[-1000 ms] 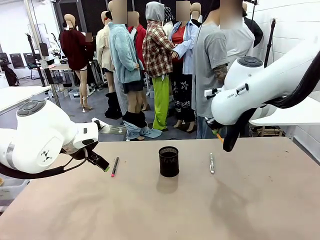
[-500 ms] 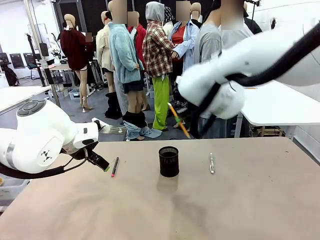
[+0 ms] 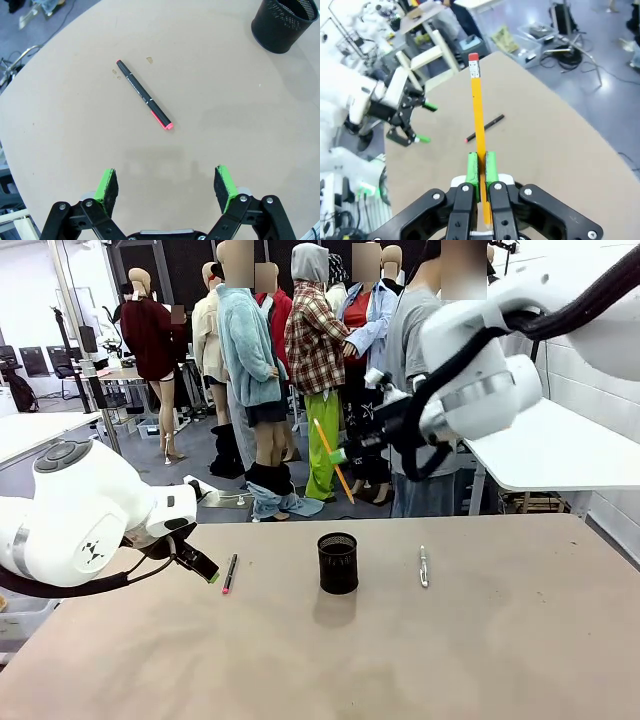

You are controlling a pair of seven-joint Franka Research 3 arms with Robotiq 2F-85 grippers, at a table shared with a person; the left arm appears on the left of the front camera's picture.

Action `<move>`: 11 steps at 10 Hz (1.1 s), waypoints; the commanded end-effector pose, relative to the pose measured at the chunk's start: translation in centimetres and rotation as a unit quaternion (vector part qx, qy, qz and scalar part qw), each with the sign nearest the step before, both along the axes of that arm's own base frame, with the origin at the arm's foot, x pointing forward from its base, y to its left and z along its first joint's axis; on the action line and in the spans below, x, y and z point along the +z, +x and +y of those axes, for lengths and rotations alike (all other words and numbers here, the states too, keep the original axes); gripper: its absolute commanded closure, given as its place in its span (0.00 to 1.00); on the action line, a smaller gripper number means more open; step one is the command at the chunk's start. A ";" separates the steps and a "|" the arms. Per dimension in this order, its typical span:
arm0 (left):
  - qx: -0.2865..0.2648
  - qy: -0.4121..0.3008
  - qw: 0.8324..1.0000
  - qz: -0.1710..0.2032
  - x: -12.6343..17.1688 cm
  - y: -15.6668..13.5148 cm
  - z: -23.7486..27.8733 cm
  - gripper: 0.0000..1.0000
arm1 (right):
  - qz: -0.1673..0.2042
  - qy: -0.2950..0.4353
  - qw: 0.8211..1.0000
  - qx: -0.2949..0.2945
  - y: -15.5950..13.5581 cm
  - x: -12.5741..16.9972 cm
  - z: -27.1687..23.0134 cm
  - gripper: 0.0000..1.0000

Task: Place the pens into the pen holder.
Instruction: Pick up a writing instrument from the table and place it into the Pen holder.

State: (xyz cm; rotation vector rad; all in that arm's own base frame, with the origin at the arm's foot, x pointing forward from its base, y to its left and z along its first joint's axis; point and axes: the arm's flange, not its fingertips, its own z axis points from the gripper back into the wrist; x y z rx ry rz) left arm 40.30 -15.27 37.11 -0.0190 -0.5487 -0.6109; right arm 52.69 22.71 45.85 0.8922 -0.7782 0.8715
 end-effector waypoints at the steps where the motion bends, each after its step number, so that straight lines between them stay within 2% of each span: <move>1: 0.002 -0.001 1.000 0.000 0.0 0.0 0.2 0.00 | 0.010 0.036 0.999 0.033 -0.3 -2.2 0.4 1.00; 3: 0.002 -0.001 1.000 0.000 0.0 0.0 0.2 0.00 | 0.002 0.074 0.995 0.065 0.0 -3.1 0.7 1.00; 5: 0.002 -0.001 1.000 0.000 0.0 0.0 0.2 0.00 | 0.018 0.089 0.992 0.086 -0.1 -4.4 1.3 1.00; 9: 0.002 -0.001 1.000 0.000 0.0 0.0 0.2 0.00 | -0.007 0.093 0.988 0.124 0.7 -7.6 2.4 1.00; 10: 0.002 -0.001 1.000 0.000 0.0 0.0 0.2 0.00 | -0.012 0.101 0.983 0.154 1.0 -8.3 2.7 1.00; 11: 0.002 -0.001 1.000 0.000 0.0 0.0 0.2 0.00 | -0.024 0.078 0.985 0.152 1.3 -9.2 3.0 1.00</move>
